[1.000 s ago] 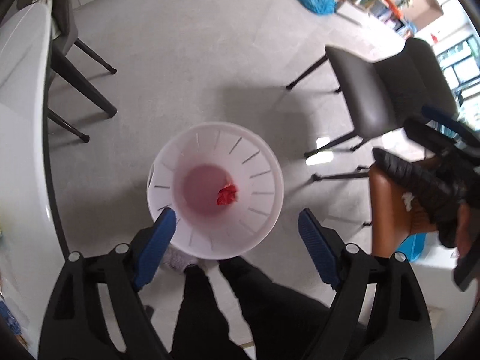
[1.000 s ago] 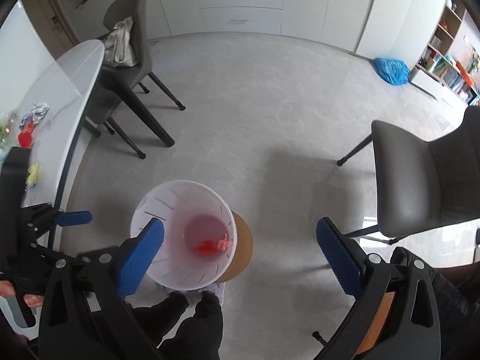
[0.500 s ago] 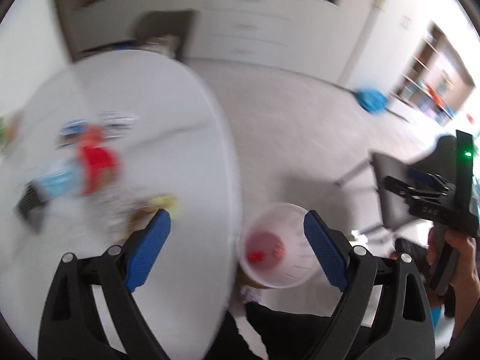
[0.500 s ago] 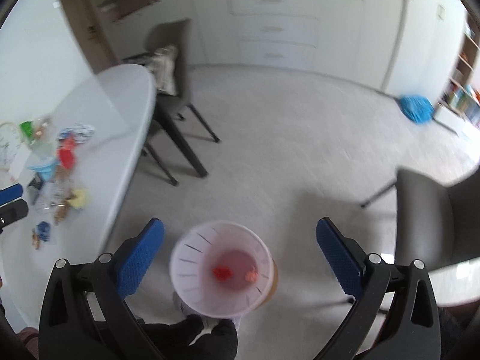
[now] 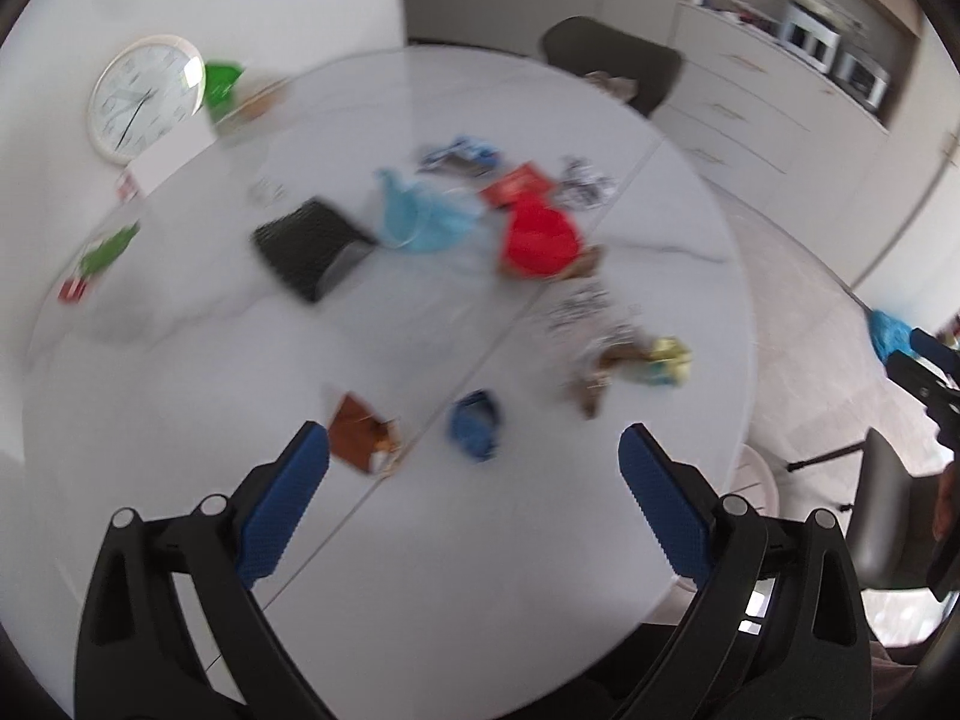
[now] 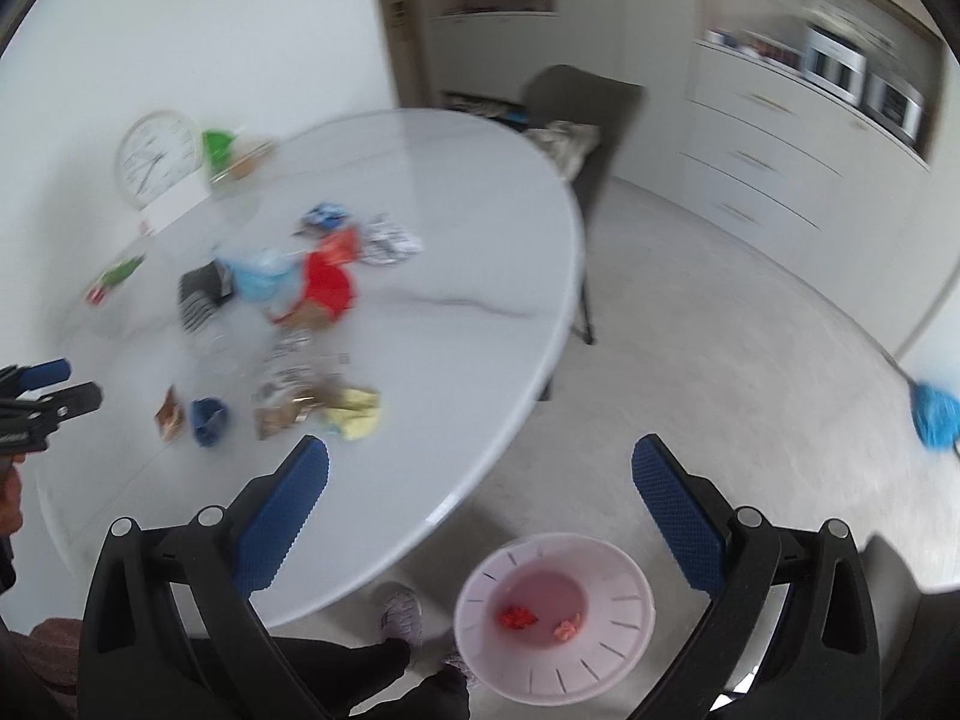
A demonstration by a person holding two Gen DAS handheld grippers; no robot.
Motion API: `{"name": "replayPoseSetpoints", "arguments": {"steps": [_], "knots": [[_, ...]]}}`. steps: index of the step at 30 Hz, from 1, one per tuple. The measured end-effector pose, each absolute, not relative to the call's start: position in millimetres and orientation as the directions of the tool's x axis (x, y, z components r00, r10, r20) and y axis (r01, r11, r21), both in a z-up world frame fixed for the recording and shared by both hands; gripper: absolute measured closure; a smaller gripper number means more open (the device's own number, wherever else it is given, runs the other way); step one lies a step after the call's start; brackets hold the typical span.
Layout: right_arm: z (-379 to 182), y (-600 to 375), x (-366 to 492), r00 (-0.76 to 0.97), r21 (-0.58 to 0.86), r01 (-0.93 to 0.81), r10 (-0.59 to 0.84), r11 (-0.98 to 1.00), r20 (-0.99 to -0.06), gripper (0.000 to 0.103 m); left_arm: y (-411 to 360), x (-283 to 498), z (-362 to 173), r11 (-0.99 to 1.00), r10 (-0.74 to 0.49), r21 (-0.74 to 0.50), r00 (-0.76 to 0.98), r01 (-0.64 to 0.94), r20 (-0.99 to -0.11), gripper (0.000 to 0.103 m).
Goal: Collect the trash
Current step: 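Grasp the brown wrapper with the left tool while the right tool reaches the blue crumpled wrapper, then drop the blue wrapper into the bin with the right tool while the left holds the brown wrapper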
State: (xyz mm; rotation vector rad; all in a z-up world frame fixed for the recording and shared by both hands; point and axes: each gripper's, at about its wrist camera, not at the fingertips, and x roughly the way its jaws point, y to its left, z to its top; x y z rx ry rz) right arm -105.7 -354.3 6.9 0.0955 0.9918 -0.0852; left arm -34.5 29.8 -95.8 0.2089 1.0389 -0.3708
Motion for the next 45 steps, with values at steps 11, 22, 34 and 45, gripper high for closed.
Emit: {"name": "replayPoseSetpoints", "arguments": {"steps": [11, 22, 34, 45], "knots": [[-36.9, -249.4, -45.6, 0.443, 0.116, -0.086, 0.142, 0.99, -0.885, 0.002, 80.4, 23.9, -191.7, 0.935, -0.122, 0.012, 0.352, 0.354, -0.928, 0.008], [-71.8, -173.9, -15.0, 0.345, 0.15, -0.182, 0.206, 0.972, -0.916, 0.002, 88.2, 58.3, -245.0, 0.934, -0.171, -0.071, 0.263, 0.351, -0.949, 0.034], [-110.1, -142.3, 12.5, 0.283, 0.168, -0.219, 0.228, 0.961, -0.932, 0.002, 106.4, 64.0, -244.1, 0.935, -0.238, -0.14, 0.286, 0.326, -0.928, 0.068], [-151.9, -109.8, 34.1, 0.235, 0.083, -0.244, 0.142, 0.966, -0.961, 0.034, 143.1, 63.4, -237.5, 0.932, -0.285, -0.19, 0.3, 0.309, -0.91, 0.078]]}}
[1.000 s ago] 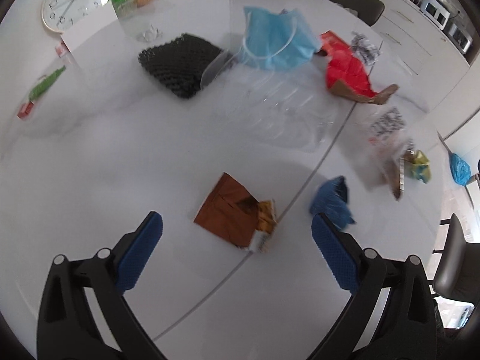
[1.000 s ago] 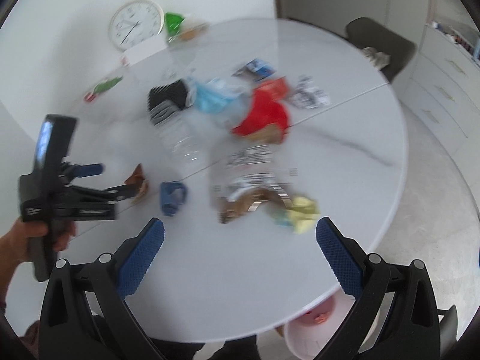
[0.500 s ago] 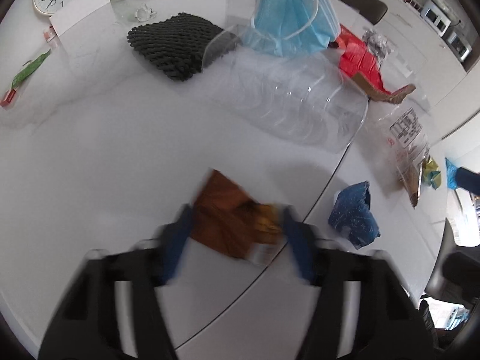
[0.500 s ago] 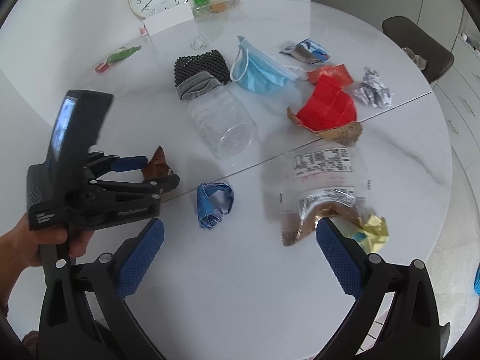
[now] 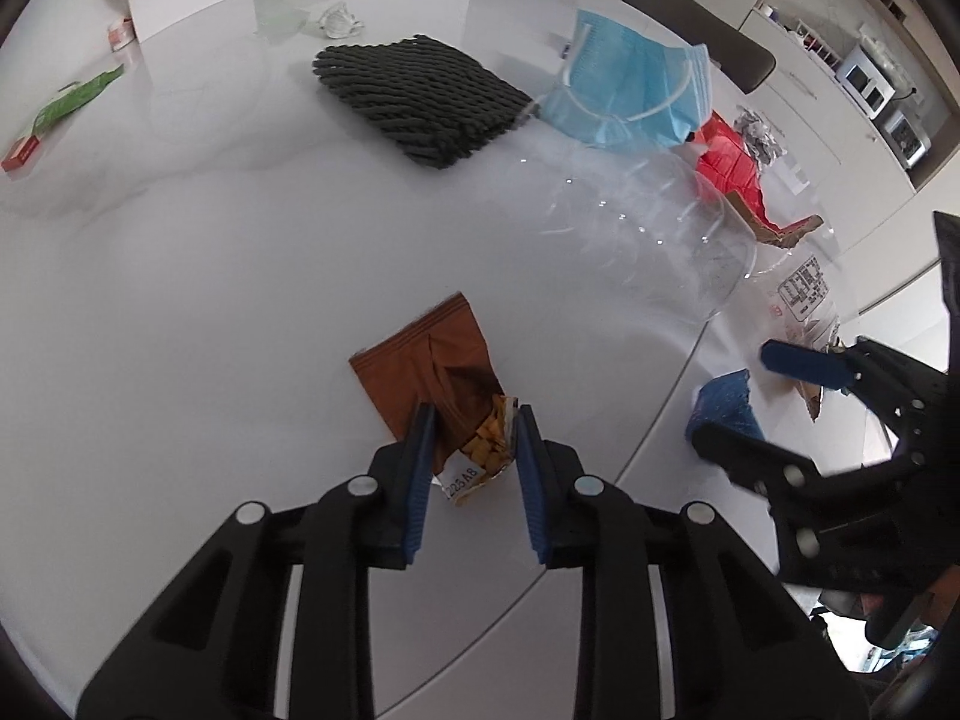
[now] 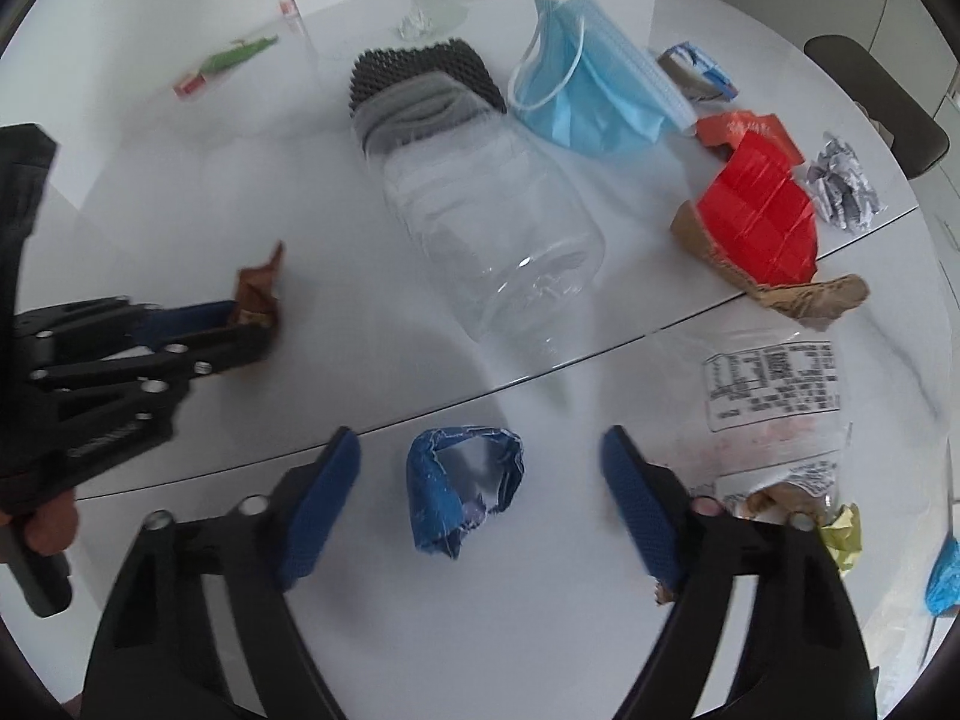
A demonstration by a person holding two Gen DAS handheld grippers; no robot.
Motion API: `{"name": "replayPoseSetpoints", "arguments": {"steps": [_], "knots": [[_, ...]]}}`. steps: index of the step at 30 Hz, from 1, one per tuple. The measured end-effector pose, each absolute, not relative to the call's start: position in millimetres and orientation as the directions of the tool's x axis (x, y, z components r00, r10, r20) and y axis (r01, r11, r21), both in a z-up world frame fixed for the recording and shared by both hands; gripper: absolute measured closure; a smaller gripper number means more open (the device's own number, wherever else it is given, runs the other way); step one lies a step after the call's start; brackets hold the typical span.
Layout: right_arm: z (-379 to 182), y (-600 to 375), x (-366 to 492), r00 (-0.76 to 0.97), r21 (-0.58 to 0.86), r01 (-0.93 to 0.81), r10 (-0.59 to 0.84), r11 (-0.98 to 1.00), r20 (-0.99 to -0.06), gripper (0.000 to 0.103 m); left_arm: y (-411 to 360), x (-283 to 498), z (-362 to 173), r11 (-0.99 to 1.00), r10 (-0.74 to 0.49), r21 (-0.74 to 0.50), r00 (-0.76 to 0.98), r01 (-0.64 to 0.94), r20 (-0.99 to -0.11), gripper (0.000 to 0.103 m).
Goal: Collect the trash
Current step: 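Drop the blue wrapper into the bin with the right tool while the left holds the brown wrapper, then carry the brown wrapper over the bin and open the left tool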
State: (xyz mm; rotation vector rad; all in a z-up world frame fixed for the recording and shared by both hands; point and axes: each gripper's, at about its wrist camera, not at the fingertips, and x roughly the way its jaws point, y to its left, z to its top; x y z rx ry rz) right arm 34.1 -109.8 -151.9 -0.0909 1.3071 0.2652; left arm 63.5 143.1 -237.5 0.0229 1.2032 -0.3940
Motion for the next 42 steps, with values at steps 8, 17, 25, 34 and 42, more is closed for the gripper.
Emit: {"name": "replayPoseSetpoints", "arguments": {"steps": [8, 17, 25, 34, 42], "knots": [[-152.4, -112.2, 33.0, 0.216, 0.115, -0.216, 0.162, 0.97, -0.963, 0.068, 154.9, 63.3, -233.6, 0.931, -0.282, -0.181, 0.311, 0.316, -0.907, 0.081], [-124.5, -126.4, 29.2, 0.245, 0.175, -0.194, 0.22, 0.965, -0.944, 0.069, 159.1, 57.6, -223.9, 0.927, -0.297, -0.194, 0.309, 0.322, -0.903, 0.08], [-96.6, -147.1, 13.8, 0.291, 0.198, -0.167, 0.24, 0.966, -0.926, 0.069, 150.5, 53.6, -211.6, 0.92, -0.303, -0.187, 0.322, 0.344, -0.897, 0.08], [-65.3, -292.6, -101.6, 0.314, 0.078, 0.181, 0.018, 0.98, -0.949, 0.068, 51.1, 7.4, -149.7, 0.721, -0.441, -0.177, 0.247, 0.67, -0.863, 0.08], [-197.7, -392.9, -176.2, 0.113, 0.06, 0.306, 0.027, 0.95, -0.993, 0.064, -73.6, -55.3, -141.2, 0.489, -0.516, -0.234, 0.062, 0.841, -0.854, 0.08]]}}
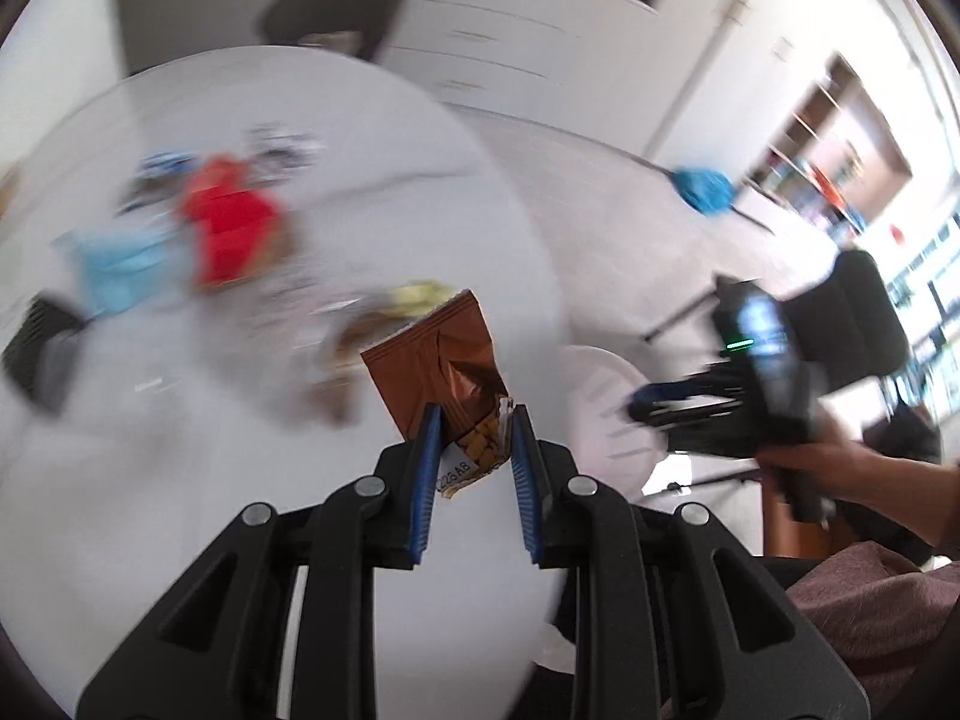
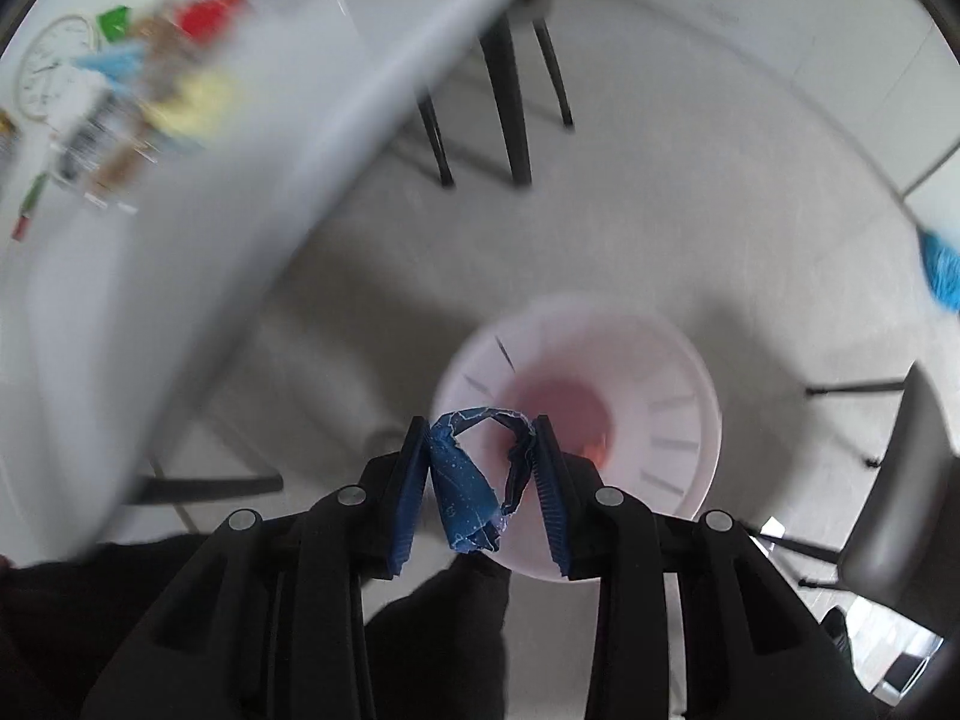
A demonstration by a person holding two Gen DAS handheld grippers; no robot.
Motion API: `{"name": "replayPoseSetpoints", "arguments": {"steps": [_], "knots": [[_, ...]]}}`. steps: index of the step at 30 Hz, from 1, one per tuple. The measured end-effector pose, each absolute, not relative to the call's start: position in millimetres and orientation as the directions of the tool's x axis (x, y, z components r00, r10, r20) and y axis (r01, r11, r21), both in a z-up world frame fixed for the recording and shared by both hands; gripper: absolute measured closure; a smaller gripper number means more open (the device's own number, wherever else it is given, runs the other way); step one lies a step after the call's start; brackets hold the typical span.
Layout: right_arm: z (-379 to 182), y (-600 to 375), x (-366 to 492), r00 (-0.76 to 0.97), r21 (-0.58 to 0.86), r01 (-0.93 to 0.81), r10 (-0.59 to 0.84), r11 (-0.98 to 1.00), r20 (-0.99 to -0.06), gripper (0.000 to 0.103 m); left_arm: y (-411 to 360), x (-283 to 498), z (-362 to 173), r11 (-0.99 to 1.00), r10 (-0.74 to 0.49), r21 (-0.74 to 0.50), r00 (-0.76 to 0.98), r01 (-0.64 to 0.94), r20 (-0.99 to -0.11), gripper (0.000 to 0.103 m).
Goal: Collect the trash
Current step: 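Carry the brown wrapper over the bin and open the left tool, then grasp the clear printed plastic bag with the left tool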
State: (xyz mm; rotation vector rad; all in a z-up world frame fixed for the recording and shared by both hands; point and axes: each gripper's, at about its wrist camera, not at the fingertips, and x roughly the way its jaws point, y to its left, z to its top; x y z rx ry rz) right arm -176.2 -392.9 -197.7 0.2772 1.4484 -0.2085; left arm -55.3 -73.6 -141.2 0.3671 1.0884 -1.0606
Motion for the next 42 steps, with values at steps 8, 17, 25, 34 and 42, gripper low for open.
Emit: {"name": "replayPoseSetpoints", "arguments": {"steps": [8, 17, 25, 34, 42], "knots": [[-237.5, -439.9, -204.0, 0.072, 0.109, 0.349, 0.089, 0.931, -0.993, 0.018, -185.2, -116.8, -179.2, 0.376, -0.442, -0.255, -0.07, 0.891, -0.894, 0.08], [-163.9, -495.9, -256.8, 0.192, 0.026, 0.366, -0.048, 0.93, -0.98, 0.003, -259.3, -155.6, -227.0, 0.323, -0.369, -0.276, -0.148, 0.905, -0.917, 0.065], [-125.9, -523.8, -280.0, 0.245, 0.028, 0.412, -0.08, 0.911, -0.966, 0.002, -288.0, -170.1, -270.9, 0.394, -0.198, -0.224, -0.156, 0.891, -0.968, 0.024], [-43.8, -520.3, -265.6, 0.414, 0.092, 0.399, -0.09, 0.912, -0.906, 0.002, -227.2, -128.3, -140.3, 0.647, -0.363, -0.125, 0.159, 0.752, -0.918, 0.008], [2.1, -478.8, -223.2, 0.505, 0.075, 0.259, -0.069, 0.963, -0.861, 0.002, -135.0, -95.8, -75.5, 0.832, -0.318, -0.069, 0.371, 0.551, -0.873, 0.008]]}}
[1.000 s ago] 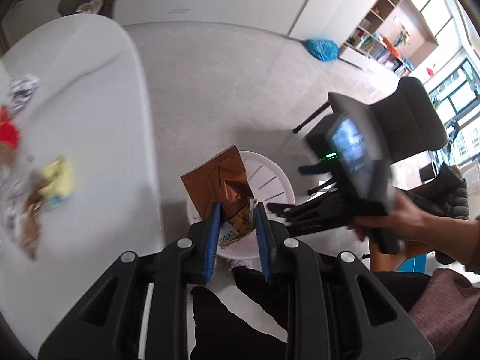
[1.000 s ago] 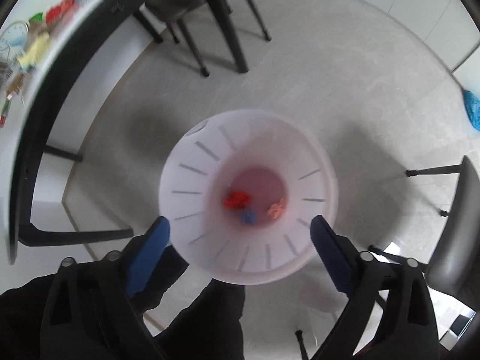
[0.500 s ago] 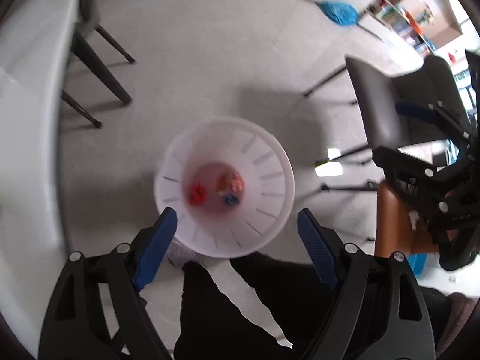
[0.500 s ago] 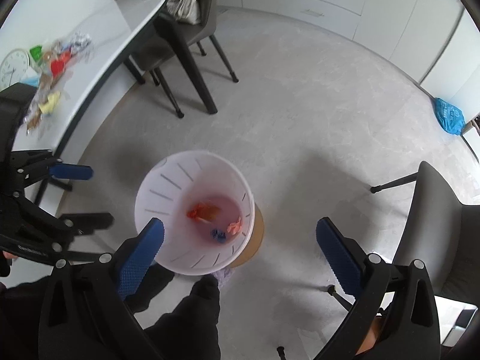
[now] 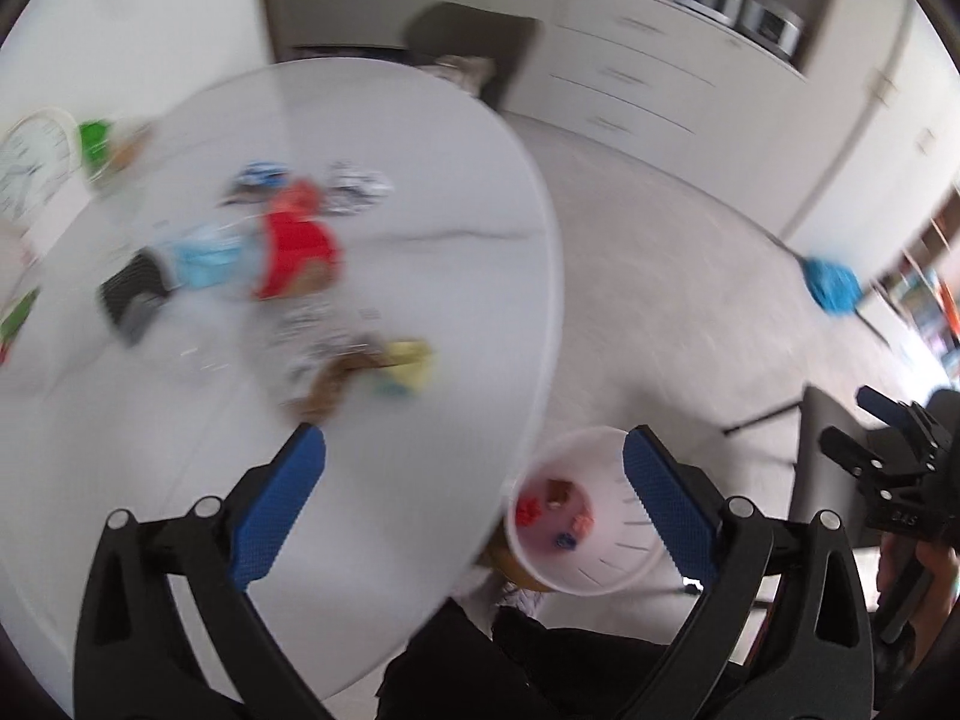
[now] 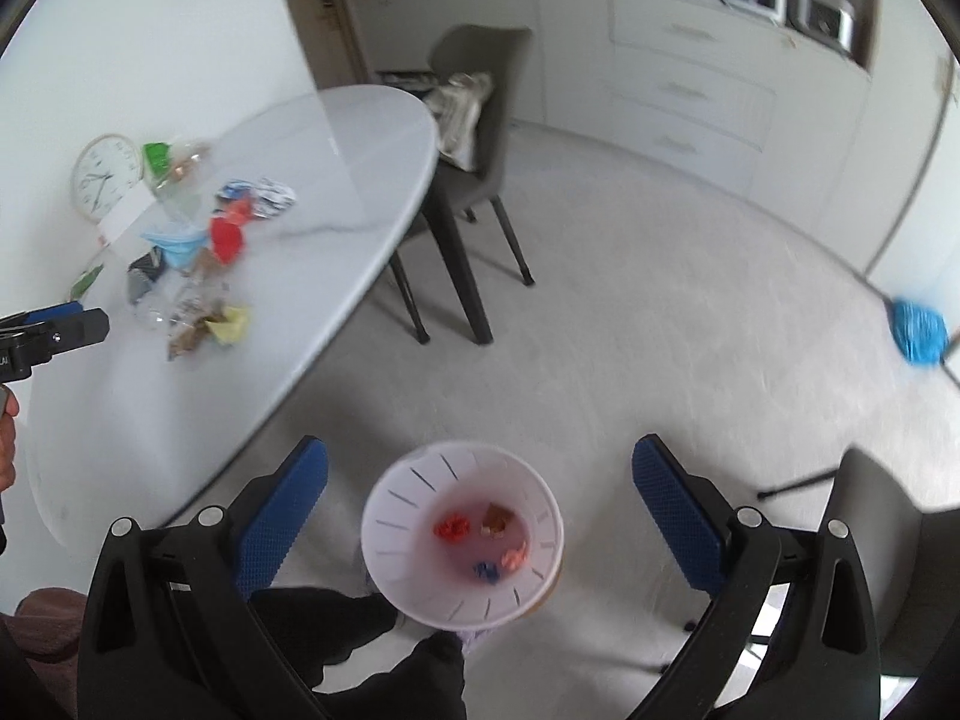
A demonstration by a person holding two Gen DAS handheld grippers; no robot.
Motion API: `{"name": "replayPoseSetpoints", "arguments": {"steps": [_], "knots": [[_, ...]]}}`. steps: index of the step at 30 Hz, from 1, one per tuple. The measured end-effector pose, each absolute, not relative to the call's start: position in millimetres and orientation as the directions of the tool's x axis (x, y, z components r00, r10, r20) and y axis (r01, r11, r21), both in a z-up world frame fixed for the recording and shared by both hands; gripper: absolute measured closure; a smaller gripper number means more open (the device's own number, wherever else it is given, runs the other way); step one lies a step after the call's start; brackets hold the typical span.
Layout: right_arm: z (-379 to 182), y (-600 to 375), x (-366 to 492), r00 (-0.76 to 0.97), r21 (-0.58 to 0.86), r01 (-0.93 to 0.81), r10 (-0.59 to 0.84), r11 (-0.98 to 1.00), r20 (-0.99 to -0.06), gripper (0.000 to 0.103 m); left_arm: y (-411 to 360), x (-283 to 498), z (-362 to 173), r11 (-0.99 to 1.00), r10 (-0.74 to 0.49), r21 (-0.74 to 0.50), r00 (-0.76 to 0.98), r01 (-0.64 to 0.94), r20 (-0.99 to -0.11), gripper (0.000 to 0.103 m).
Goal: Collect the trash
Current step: 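Grasp the clear printed plastic bag with the left tool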
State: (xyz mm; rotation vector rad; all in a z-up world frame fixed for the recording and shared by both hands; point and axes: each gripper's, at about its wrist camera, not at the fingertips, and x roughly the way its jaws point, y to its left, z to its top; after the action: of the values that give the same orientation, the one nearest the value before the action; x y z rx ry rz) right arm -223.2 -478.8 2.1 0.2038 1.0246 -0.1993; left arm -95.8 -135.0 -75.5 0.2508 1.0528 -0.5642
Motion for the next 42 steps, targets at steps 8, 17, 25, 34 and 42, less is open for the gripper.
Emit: {"name": "replayPoseSetpoints", "arguments": {"steps": [8, 17, 25, 34, 42], "knots": [[5.6, -424.9, -179.9, 0.536, 0.102, 0.158, 0.002, 0.982, -0.844, 0.002, -69.2, -67.7, -92.8, 0.901, -0.274, -0.097, 0.382, 0.422, -0.883, 0.008], [0.2, -381.9, -145.8, 0.515, 0.1, 0.073, 0.048, 0.992, -0.856, 0.002, -74.4, -17.4, -124.5, 0.857, -0.304, -0.098, 0.343, 0.506, -0.889, 0.008], [-8.3, -362.8, -134.1, 0.454, 0.034, 0.096, -0.014, 0.995, -0.891, 0.002, -117.9, 30.8, -171.4, 0.584, -0.251, 0.059, 0.249, 0.81, -0.935, 0.008], [-24.2, -350.8, -127.3, 0.384, 0.058, 0.245, -0.042, 0.968, -0.922, 0.002, -136.4, 57.9, -215.5, 0.374, -0.199, 0.049, 0.132, 0.926, -0.971, 0.019], [-39.5, -333.7, -103.8, 0.358, 0.07, 0.252, -0.026, 0.965, -0.933, 0.002, -129.0, 59.8, -217.9, 0.357, -0.273, -0.044, 0.059, 0.933, -0.96, 0.055]]}}
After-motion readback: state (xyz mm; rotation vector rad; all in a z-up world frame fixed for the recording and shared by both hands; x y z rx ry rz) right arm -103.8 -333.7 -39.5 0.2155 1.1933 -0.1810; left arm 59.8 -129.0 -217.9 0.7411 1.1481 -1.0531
